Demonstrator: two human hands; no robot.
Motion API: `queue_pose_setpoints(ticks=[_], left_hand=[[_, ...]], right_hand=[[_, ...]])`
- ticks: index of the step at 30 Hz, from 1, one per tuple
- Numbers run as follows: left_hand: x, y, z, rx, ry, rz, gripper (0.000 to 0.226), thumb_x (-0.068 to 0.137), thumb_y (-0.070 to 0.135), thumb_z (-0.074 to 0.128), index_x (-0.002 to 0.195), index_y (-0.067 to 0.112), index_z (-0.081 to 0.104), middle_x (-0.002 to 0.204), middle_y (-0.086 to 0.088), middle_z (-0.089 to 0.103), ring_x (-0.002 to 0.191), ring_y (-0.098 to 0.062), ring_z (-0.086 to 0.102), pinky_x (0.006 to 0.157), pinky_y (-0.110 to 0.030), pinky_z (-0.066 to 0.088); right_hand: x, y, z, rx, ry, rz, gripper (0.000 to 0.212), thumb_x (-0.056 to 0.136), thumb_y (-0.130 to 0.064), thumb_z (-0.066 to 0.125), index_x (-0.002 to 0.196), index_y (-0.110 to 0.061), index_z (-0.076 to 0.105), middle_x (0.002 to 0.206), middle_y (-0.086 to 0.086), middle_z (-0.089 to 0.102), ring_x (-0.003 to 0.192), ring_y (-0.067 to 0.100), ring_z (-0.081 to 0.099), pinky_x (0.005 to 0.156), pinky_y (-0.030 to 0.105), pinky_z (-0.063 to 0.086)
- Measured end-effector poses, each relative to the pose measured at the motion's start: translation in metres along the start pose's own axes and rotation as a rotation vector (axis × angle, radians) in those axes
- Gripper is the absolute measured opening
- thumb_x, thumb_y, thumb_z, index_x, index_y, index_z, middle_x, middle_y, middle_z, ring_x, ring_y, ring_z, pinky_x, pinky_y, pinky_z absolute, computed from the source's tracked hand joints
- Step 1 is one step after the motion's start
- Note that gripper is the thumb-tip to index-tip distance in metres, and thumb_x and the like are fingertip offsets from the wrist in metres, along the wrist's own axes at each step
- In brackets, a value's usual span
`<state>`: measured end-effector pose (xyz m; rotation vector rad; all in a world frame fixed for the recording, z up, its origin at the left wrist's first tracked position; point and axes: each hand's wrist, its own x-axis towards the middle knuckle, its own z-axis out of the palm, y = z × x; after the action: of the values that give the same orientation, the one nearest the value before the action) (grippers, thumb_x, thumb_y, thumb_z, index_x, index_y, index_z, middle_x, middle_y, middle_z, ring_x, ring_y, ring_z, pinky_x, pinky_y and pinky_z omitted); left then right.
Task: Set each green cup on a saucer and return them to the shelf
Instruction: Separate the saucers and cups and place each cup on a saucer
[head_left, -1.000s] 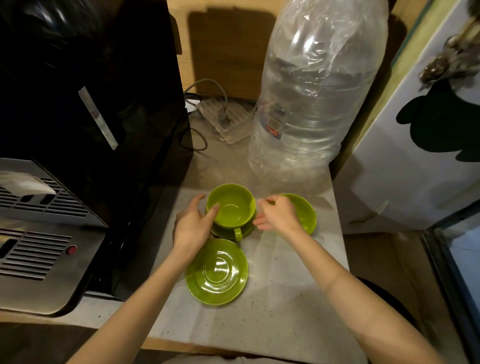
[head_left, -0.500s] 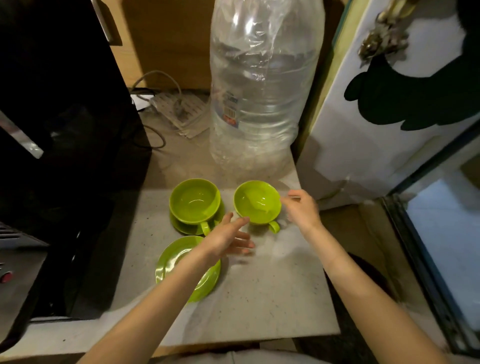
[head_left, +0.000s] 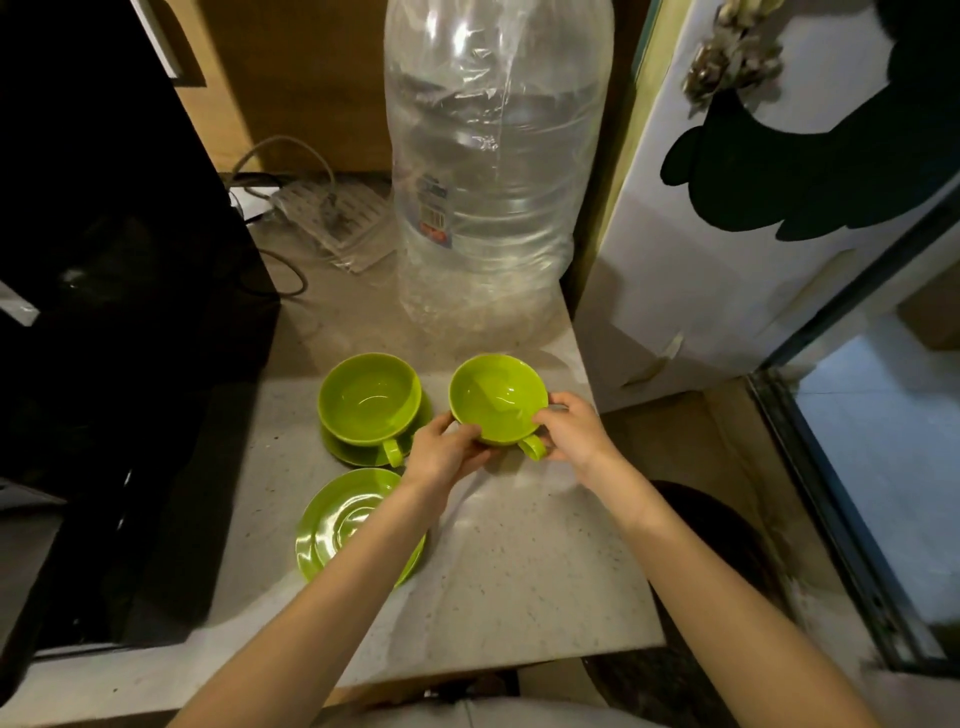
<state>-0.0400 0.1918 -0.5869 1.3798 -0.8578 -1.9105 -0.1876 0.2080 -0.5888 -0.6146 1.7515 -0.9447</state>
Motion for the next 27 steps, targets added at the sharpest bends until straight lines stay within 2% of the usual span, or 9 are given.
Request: queue_pose_setpoints(ticks=[3,6,9,13,16,18,21,25,27], left_hand=[[-0.01,0.004,-0.002,-0.017,0.019,0.055,0.032,0.086,0.003,0.05,0.117,-0.003,0.053,0.076,-0.011,0.062,0.071,-0.017,0.064,0.07,-0.023,0.056],[-0.027,0.011,-0.008,-0.037,0.005,0.118,0.031,0.086,0.003,0.051,0.116,-0.002,0.054,0.082,-0.015,0.066,0.063,-0.014,0.069,0.074,-0.026,0.056],[-0.047,0.019,-0.02,-0.059,0.018,0.169,0.031,0.086,0.004,0.052,0.117,0.001,0.055,0.086,-0.016,0.068,0.064,-0.015,0.071,0.073,-0.026,0.057],[-0.079,0.02,-0.045,-0.068,0.091,0.206,0.031,0.085,0.006,0.054,0.116,0.003,0.057,0.087,-0.017,0.069,0.066,-0.018,0.072,0.066,-0.022,0.058],[-0.102,0.012,-0.063,-0.059,0.181,0.198,0.031,0.085,0.006,0.054,0.116,-0.001,0.057,0.093,-0.024,0.068,0.065,-0.018,0.072,0.062,-0.021,0.058],[-0.114,0.005,-0.074,-0.073,0.252,0.195,0.03,0.085,0.006,0.055,0.114,-0.001,0.058,0.087,-0.021,0.07,0.063,-0.018,0.072,0.061,-0.022,0.058],[-0.13,-0.009,-0.089,-0.102,0.338,0.208,0.027,0.085,0.006,0.055,0.111,0.008,0.059,0.064,-0.004,0.074,0.06,-0.017,0.071,0.059,-0.021,0.058],[-0.141,-0.026,-0.1,-0.13,0.383,0.202,0.017,0.086,0.006,0.053,0.098,0.016,0.062,0.059,0.001,0.074,0.059,-0.014,0.071,0.056,-0.019,0.057],[-0.142,-0.032,-0.103,-0.148,0.393,0.166,0.015,0.087,0.006,0.052,0.087,0.017,0.063,0.064,-0.004,0.073,0.058,-0.013,0.071,0.055,-0.019,0.057]], right_hand=[[-0.013,-0.007,-0.002,0.022,-0.017,-0.04,0.026,0.086,-0.002,0.049,0.109,-0.016,0.05,0.098,0.011,0.057,0.062,0.013,0.057,0.048,0.023,0.051],[-0.031,-0.016,0.001,0.061,-0.051,-0.096,0.031,0.087,-0.003,0.05,0.116,-0.014,0.051,0.083,0.002,0.06,0.054,0.006,0.062,0.046,0.017,0.051],[-0.053,-0.024,0.007,0.112,-0.108,-0.147,0.026,0.088,-0.004,0.052,0.111,-0.017,0.051,0.078,0.0,0.062,0.045,0.0,0.063,0.045,0.015,0.051],[-0.076,-0.025,0.025,0.141,-0.205,-0.167,0.023,0.088,-0.005,0.056,0.108,-0.015,0.051,0.077,-0.001,0.063,0.047,0.001,0.063,0.048,0.018,0.052],[-0.087,-0.015,0.043,0.132,-0.277,-0.143,0.016,0.087,-0.004,0.057,0.094,-0.018,0.053,0.074,-0.002,0.062,0.042,-0.001,0.062,0.047,0.019,0.052],[-0.091,-0.006,0.056,0.121,-0.321,-0.139,0.018,0.086,-0.004,0.059,0.089,-0.021,0.055,0.076,-0.002,0.063,0.048,0.001,0.064,0.052,0.02,0.054],[-0.092,0.009,0.074,0.055,-0.369,-0.159,0.024,0.083,-0.002,0.061,0.103,-0.013,0.055,0.085,0.002,0.064,0.072,0.014,0.065,0.067,0.028,0.055],[-0.095,0.024,0.091,-0.085,-0.407,-0.179,0.027,0.082,-0.004,0.063,0.103,-0.017,0.052,0.09,0.006,0.064,0.072,0.012,0.062,0.057,0.021,0.054],[-0.094,0.03,0.096,-0.131,-0.402,-0.172,0.025,0.082,-0.005,0.064,0.102,-0.016,0.053,0.093,0.009,0.065,0.074,0.016,0.064,0.061,0.026,0.056]])
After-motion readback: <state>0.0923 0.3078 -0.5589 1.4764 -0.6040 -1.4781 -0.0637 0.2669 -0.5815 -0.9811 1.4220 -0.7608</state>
